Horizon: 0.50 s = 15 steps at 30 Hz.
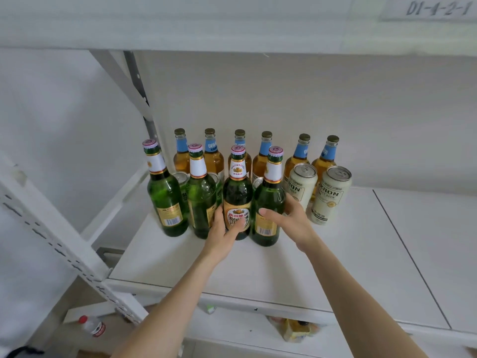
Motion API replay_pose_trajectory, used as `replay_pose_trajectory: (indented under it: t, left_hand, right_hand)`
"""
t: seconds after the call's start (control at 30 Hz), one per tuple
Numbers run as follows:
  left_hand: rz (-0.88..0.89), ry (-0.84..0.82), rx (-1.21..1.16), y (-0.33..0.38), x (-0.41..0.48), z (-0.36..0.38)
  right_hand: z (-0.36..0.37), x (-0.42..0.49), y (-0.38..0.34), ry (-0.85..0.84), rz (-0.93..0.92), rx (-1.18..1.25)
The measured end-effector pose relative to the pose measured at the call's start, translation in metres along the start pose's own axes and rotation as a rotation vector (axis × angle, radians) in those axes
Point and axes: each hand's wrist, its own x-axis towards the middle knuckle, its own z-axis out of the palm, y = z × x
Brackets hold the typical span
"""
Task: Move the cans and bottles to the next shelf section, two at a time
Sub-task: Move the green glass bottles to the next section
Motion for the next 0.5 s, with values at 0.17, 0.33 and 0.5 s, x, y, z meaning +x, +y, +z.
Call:
replay_pose_trajectory:
  t: [0.17,0.33,0.5]
  left_hand:
    - [-0.028,0.003,-0.071,-0.002,0.011,0.004]
    - [-0.101,-0.021,-0.134,-0.005,0.020,0.007]
    - [-0.105,-0.032,-0.149,0.002,0.012,0.007]
  right_hand:
    - [-0.006,0.006,0.004,-0.017,-0.026,0.059]
    - [-0.014,0.006,0.008,-0.046,-0.040,0.074]
    - [-0.019,-0.001,0.012,-0.054,-0.056,0.118]
